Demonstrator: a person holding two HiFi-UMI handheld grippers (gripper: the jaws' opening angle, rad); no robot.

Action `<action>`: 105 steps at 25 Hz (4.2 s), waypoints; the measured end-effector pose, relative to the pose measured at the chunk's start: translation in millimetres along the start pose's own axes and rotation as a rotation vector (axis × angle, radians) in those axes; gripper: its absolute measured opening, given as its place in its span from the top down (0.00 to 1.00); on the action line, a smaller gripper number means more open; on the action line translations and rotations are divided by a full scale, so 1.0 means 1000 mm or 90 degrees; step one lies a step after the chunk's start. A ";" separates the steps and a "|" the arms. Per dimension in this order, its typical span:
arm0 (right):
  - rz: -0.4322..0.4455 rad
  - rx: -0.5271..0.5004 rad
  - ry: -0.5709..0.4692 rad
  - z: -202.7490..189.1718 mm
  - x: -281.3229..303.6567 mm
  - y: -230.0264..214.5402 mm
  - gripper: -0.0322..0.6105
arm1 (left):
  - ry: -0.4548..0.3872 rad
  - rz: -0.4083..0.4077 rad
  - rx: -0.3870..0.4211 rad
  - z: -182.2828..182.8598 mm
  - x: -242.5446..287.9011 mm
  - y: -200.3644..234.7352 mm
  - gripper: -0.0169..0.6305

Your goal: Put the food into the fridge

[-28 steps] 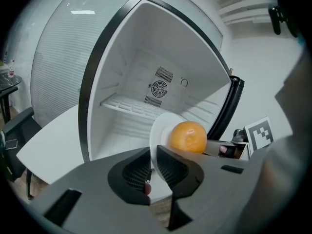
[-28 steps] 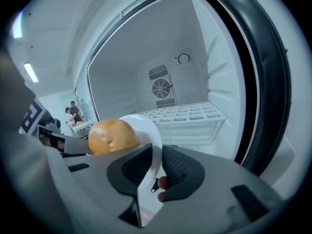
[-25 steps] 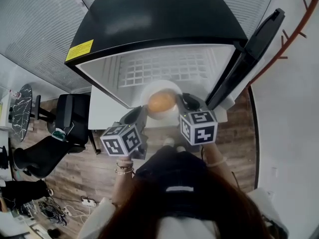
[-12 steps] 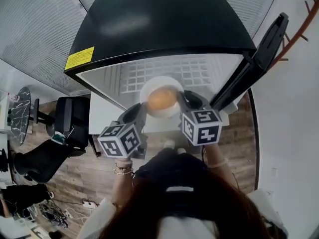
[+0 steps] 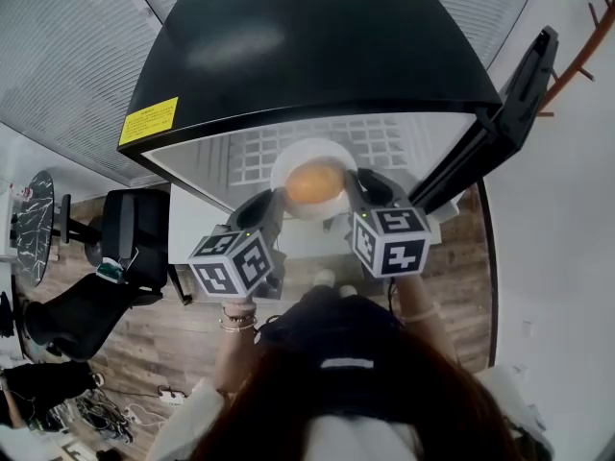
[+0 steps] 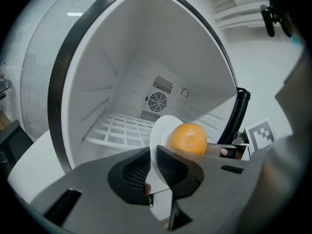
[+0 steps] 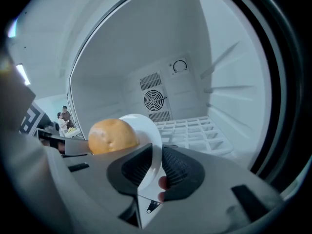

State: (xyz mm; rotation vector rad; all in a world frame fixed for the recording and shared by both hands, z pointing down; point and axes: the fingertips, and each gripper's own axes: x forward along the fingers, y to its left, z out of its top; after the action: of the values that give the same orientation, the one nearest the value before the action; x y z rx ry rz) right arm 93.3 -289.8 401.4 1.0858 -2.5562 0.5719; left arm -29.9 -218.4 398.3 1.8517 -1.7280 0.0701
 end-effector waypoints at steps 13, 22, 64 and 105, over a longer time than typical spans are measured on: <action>-0.021 0.000 -0.002 0.011 0.010 -0.011 0.86 | -0.005 -0.013 -0.003 0.014 0.020 0.001 0.92; -0.027 -0.008 -0.008 0.021 0.018 -0.014 0.85 | -0.012 -0.019 -0.014 0.021 0.028 0.005 0.91; -0.075 -0.039 0.057 0.028 0.044 -0.023 0.84 | 0.004 0.010 -0.016 0.033 0.053 0.018 0.87; -0.107 -0.085 0.010 0.029 0.028 -0.028 0.83 | 0.023 0.044 0.024 0.029 0.045 0.024 0.86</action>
State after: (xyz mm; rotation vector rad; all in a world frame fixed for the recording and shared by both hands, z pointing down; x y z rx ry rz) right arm 92.0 -338.3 394.3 1.2278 -2.4205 0.3609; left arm -55.4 -270.6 402.8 1.8060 -1.7774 0.1631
